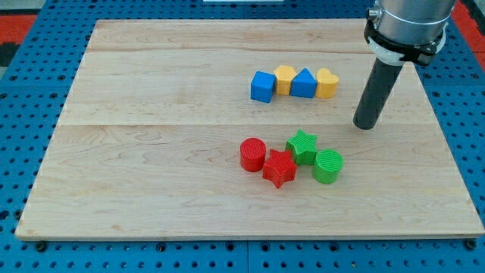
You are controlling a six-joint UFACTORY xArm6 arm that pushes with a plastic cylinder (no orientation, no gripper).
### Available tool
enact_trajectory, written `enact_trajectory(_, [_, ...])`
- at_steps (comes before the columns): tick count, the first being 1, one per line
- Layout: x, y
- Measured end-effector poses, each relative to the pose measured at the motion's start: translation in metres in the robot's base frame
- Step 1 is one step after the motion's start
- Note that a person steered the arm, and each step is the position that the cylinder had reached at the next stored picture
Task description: Separate the green star and the green circle
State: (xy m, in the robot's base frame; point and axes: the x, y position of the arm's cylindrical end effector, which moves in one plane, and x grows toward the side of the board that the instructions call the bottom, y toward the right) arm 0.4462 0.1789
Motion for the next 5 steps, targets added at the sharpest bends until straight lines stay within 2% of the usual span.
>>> enact_trajectory(3, [0.007,-0.009])
enact_trajectory(4, [0.024,-0.072])
enact_trajectory(5, [0.093,-0.082])
